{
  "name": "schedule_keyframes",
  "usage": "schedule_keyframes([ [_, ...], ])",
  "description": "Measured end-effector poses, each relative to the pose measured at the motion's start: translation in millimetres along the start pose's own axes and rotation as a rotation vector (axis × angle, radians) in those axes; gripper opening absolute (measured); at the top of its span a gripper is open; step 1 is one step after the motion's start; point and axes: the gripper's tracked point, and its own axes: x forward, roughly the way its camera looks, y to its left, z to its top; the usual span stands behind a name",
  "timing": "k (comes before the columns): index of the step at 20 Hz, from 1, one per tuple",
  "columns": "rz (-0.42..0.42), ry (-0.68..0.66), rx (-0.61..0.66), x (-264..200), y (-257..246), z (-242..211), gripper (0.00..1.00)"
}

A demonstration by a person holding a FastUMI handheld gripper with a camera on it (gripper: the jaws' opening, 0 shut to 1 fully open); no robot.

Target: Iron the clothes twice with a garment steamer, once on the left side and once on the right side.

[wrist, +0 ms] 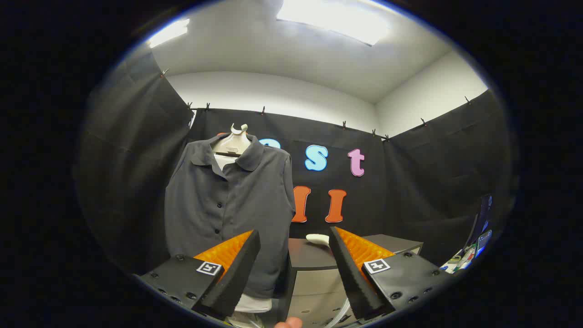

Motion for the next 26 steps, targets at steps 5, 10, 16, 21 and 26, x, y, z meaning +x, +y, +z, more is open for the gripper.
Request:
schedule_keyframes([
  [5, 0.002, 0.004, 0.001, -2.6, 0.8, -0.1, 0.97],
  [10, 0.001, 0.007, 0.001, -3.7, 1.0, -0.3, 0.97],
  [16, 0.008, 0.008, 0.000, -4.0, 3.4, -1.1, 0.97],
  [21, 0.008, 0.017, 0.001, 0.2, 2.1, -3.4, 0.97],
  [26, 0.011, 0.019, 0.003, 3.7, 2.5, -3.8, 0.97],
])
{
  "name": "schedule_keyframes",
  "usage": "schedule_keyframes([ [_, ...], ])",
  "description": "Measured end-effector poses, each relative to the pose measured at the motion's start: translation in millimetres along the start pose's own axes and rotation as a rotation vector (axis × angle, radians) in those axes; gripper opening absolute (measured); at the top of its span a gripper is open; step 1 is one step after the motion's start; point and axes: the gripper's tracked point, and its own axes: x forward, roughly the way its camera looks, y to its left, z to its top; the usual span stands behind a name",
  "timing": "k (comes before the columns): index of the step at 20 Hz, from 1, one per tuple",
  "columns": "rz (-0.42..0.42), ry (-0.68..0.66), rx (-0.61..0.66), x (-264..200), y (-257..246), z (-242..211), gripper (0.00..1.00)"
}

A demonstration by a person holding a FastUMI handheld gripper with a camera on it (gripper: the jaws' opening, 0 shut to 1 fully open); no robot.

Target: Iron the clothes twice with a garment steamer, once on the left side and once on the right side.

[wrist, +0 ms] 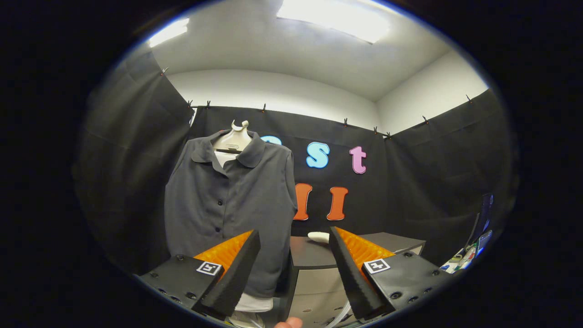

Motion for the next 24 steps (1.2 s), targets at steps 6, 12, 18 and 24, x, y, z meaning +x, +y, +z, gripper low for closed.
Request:
schedule_keyframes([
  [6, -0.009, 0.024, 0.006, 13.1, -6.2, -4.8, 0.98],
  [12, 0.028, 0.071, 0.033, 35.5, -23.3, -10.5, 0.98],
  [18, 0.031, 0.081, -0.024, 75.1, -81.5, -7.5, 0.97],
  [24, -0.015, 0.132, -0.029, 153.5, -140.9, -26.1, 0.98],
])
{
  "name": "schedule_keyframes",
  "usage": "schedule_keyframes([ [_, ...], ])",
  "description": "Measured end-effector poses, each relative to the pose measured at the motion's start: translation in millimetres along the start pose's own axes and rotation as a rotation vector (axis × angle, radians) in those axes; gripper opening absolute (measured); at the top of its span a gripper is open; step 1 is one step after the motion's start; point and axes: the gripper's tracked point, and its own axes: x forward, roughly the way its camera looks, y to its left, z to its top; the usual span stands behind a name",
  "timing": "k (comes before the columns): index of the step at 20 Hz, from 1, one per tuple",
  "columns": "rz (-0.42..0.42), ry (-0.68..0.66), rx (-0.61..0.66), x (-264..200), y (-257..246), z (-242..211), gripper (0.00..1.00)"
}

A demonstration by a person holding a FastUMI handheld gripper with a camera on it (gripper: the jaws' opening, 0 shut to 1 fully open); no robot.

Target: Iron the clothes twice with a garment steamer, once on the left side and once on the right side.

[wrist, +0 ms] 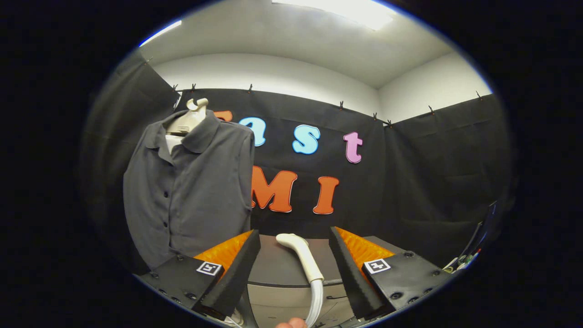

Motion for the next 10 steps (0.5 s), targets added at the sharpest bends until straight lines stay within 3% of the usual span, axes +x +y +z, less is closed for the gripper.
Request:
schedule_keyframes([
  [6, -0.048, 0.111, 0.033, 103.7, -56.2, -37.6, 0.98],
  [10, -0.060, 0.271, 0.070, 176.9, -77.4, -94.3, 0.98],
])
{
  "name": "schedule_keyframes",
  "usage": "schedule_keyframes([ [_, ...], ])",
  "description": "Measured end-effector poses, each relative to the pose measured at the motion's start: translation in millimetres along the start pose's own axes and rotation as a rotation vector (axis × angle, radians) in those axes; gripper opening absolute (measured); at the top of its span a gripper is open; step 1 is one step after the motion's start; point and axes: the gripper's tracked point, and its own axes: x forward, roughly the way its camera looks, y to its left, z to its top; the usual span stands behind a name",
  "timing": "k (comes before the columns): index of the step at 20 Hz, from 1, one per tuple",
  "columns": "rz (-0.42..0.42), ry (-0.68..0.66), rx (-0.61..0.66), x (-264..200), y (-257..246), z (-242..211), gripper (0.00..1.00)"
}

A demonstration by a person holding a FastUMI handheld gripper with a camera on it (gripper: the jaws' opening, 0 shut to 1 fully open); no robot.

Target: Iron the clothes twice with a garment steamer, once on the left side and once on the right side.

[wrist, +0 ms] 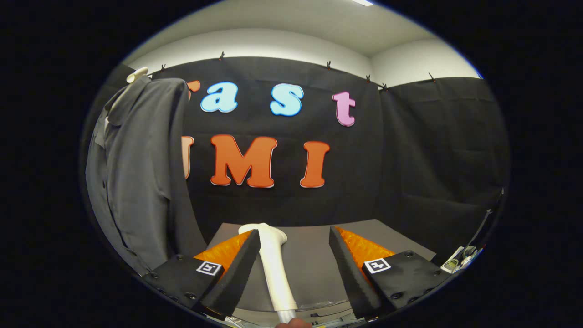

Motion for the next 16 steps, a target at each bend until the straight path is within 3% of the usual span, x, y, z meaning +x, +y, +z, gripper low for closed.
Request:
schedule_keyframes([
  [5, 0.011, 0.194, 0.036, 51.9, -13.0, -59.0, 0.98],
  [9, -0.004, 0.206, 0.068, 65.2, -28.4, -68.9, 0.94],
  [16, 0.061, 0.193, 0.068, 71.0, -8.1, -64.6, 0.94],
])
